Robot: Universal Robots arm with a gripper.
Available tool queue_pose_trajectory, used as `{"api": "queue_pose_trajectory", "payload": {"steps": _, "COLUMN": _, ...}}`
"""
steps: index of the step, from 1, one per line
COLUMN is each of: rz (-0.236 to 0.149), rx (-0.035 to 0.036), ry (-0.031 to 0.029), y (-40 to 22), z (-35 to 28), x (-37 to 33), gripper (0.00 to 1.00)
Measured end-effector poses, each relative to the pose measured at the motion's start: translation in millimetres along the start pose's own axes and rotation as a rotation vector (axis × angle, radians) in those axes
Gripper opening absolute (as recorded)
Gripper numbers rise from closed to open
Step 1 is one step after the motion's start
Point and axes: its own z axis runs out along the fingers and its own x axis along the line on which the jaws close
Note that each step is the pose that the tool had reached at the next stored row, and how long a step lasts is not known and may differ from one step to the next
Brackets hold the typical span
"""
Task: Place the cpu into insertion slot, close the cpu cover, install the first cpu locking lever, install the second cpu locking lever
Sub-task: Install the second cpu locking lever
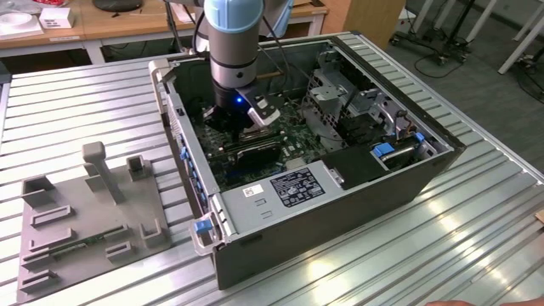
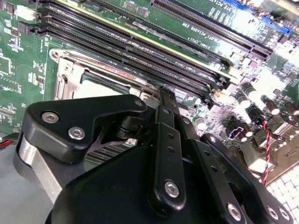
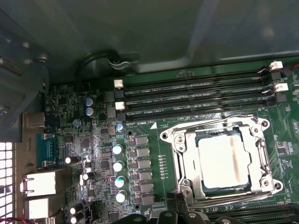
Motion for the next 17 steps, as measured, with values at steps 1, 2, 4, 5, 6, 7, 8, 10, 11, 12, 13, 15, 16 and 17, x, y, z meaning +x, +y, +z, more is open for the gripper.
{"api": "queue_pose_trajectory", "payload": {"steps": 1, "rz": 0.0, "rx": -0.0008, "ry": 0.0001, "y": 0.0, "z": 0.1, "x": 0.2, "gripper": 0.11}}
{"api": "queue_pose_trajectory", "payload": {"steps": 2, "rz": 0.0, "rx": -0.0013, "ry": 0.0001, "y": 0.0, "z": 0.2, "x": 0.4, "gripper": 0.11}}
{"api": "queue_pose_trajectory", "payload": {"steps": 4, "rz": 0.0, "rx": -0.0015, "ry": 0.0003, "y": -0.1, "z": 0.3, "x": 0.7, "gripper": 0.11}}
{"api": "queue_pose_trajectory", "payload": {"steps": 5, "rz": 0.0, "rx": -0.0016, "ry": 0.0003, "y": -0.1, "z": 0.4, "x": 0.7, "gripper": 0.11}}
{"api": "queue_pose_trajectory", "payload": {"steps": 6, "rz": 0.0, "rx": -0.0018, "ry": 0.0003, "y": -0.2, "z": 0.8, "x": 0.9, "gripper": 0.11}}
{"api": "queue_pose_trajectory", "payload": {"steps": 7, "rz": 0.0, "rx": -0.0021, "ry": 0.0002, "y": -0.2, "z": 1.4, "x": 1.0, "gripper": 0.11}}
{"api": "queue_pose_trajectory", "payload": {"steps": 8, "rz": 0.0, "rx": -0.0027, "ry": 0.0003, "y": -0.3, "z": 1.9, "x": 1.2, "gripper": 0.11}}
{"api": "queue_pose_trajectory", "payload": {"steps": 10, "rz": 0.0, "rx": -0.0035, "ry": 0.0005, "y": -0.4, "z": 2.4, "x": 1.5, "gripper": 0.11}}
{"api": "queue_pose_trajectory", "payload": {"steps": 11, "rz": 0.0, "rx": -0.0035, "ry": 0.0005, "y": -0.5, "z": 2.6, "x": 1.5, "gripper": 0.11}}
{"api": "queue_pose_trajectory", "payload": {"steps": 12, "rz": 0.0, "rx": -0.0034, "ry": 0.0006, "y": -0.5, "z": 2.7, "x": 1.5, "gripper": 0.11}}
{"api": "queue_pose_trajectory", "payload": {"steps": 13, "rz": 0.0, "rx": -0.0034, "ry": 0.0006, "y": -0.5, "z": 2.8, "x": 1.5, "gripper": 0.11}}
{"api": "queue_pose_trajectory", "payload": {"steps": 15, "rz": 0.0, "rx": -0.0035, "ry": 0.0006, "y": -0.5, "z": 3.0, "x": 1.6, "gripper": 0.11}}
{"api": "queue_pose_trajectory", "payload": {"steps": 16, "rz": 0.0, "rx": -0.0036, "ry": 0.0005, "y": -0.5, "z": 3.2, "x": 1.6, "gripper": 0.11}}
{"api": "queue_pose_trajectory", "payload": {"steps": 17, "rz": 0.0, "rx": -0.0037, "ry": 0.0004, "y": -0.5, "z": 3.6, "x": 1.6, "gripper": 0.11}}
